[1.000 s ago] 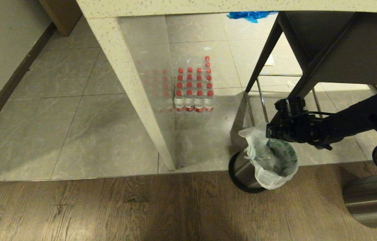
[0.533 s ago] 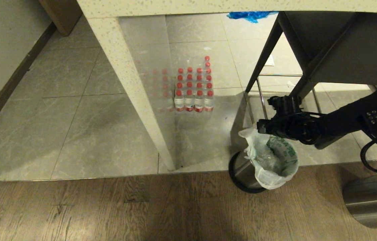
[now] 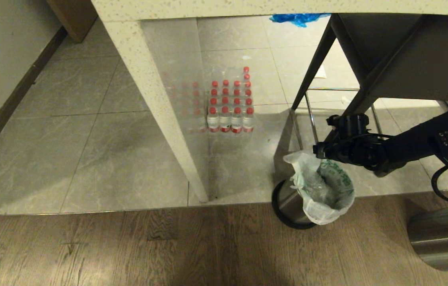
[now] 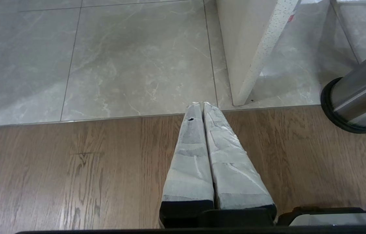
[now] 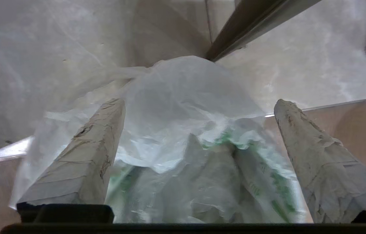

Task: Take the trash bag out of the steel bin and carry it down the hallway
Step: Pick up the trash bag

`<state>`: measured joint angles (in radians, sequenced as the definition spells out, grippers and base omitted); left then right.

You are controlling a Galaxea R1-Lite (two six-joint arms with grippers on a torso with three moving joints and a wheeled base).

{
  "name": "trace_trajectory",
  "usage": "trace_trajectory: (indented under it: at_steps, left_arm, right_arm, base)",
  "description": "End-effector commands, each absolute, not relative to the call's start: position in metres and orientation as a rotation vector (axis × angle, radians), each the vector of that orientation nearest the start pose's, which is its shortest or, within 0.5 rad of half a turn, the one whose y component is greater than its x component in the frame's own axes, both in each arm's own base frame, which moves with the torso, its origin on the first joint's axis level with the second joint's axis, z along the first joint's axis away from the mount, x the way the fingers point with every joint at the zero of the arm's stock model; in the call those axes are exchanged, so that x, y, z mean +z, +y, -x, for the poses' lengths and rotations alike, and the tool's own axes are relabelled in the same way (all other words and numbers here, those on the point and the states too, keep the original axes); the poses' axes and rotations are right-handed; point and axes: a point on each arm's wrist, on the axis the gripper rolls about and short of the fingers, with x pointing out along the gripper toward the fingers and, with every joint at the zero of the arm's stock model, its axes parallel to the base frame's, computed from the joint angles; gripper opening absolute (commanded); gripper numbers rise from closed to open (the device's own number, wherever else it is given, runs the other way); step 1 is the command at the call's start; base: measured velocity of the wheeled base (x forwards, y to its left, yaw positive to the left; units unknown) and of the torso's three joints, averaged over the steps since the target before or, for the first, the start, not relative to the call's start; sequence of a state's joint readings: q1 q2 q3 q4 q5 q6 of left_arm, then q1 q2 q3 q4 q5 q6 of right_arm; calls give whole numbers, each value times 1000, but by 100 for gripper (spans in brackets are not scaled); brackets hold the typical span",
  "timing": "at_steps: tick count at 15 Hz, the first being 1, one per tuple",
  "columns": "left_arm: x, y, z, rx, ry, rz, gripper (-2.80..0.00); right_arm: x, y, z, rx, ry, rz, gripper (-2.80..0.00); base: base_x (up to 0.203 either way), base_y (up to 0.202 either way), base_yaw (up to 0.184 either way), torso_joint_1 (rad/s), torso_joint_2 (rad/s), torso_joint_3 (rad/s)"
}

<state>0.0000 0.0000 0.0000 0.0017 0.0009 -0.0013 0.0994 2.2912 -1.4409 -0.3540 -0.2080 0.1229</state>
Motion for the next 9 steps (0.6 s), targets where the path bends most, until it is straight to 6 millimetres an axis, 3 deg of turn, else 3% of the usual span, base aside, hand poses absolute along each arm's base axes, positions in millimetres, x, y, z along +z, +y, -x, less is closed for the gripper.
trace_trajectory:
  at_steps: [1,3,5,9]
  left_arm:
    - [75,0,23,1,2,2,-280]
    - [75,0,23,2,2,2,-280]
    - [75,0,23,2,3,2,-280]
    - [75,0,23,0,3,2,-280]
  right_arm:
    - [102,40,-457,-121,474,-78,0]
    - [120,37,-450,-2,463,-117,0]
    - [131,31,-445,135,460,-22,0]
    - [125,21,-441,270,510,174,0]
  base:
    - [0,0,0,0,0,0]
    - [0,0,0,0,0,0]
    - [0,0,0,0,0,0]
    - [0,0,0,0,0,0]
